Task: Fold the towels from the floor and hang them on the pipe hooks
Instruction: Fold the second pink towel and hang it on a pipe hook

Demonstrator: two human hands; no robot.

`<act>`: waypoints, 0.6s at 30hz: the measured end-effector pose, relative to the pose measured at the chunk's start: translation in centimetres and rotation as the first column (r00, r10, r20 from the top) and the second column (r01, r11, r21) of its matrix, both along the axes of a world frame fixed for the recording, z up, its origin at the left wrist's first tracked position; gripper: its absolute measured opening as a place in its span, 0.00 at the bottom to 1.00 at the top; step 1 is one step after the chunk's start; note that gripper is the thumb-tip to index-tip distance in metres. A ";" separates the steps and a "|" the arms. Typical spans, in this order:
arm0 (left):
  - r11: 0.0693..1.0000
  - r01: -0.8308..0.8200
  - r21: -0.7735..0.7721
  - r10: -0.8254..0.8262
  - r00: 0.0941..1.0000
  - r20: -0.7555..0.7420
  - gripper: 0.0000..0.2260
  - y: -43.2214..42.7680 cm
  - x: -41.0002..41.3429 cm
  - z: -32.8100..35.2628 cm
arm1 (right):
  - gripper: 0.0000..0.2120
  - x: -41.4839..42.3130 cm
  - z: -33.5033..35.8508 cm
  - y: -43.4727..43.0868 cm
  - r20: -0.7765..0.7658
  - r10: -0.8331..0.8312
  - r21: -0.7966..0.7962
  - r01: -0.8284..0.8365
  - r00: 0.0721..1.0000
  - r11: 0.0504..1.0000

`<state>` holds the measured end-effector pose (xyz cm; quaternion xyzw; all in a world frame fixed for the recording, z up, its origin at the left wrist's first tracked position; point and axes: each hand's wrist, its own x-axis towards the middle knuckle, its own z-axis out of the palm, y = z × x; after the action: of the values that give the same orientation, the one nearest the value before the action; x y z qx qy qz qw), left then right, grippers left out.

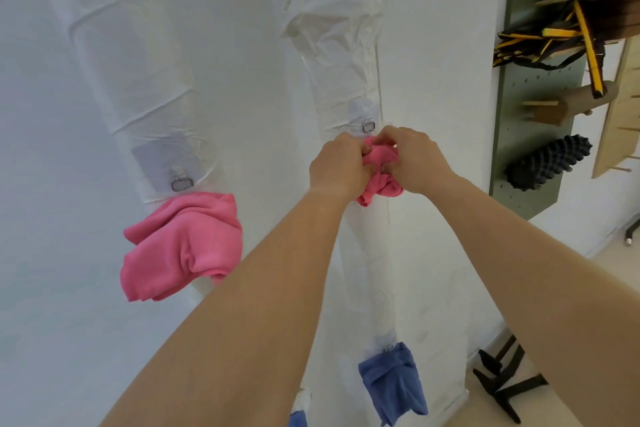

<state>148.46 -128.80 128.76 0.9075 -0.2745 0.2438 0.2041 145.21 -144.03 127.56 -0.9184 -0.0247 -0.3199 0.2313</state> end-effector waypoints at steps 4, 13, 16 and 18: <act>1.000 -0.019 -0.002 0.019 1.000 -0.003 0.06 -0.1 -0.3 0.1 | 0.22 -0.3 0.3 0.5 -0.012 -0.009 0.050 0.009 1.000 0.999; 0.998 0.059 0.009 -0.058 0.996 -0.065 0.14 0.9 -1.5 -0.3 | 0.26 -1.9 0.7 2.0 -0.139 -0.030 0.169 0.053 0.990 0.984; 0.987 0.104 0.125 -0.089 0.989 -0.122 0.19 2.8 -3.3 1.1 | 0.26 -3.9 2.8 3.3 -0.234 -0.021 0.088 0.043 0.972 0.995; 0.984 0.097 0.150 -0.083 0.992 -0.098 0.19 5.0 -4.7 2.1 | 0.25 -5.4 4.0 4.8 -0.191 -0.113 -0.019 0.111 0.975 0.994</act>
<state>143.72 -123.82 130.87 0.9175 -0.3237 0.1705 0.1563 139.84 -139.24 131.58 -0.9459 0.0482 -0.2425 0.2102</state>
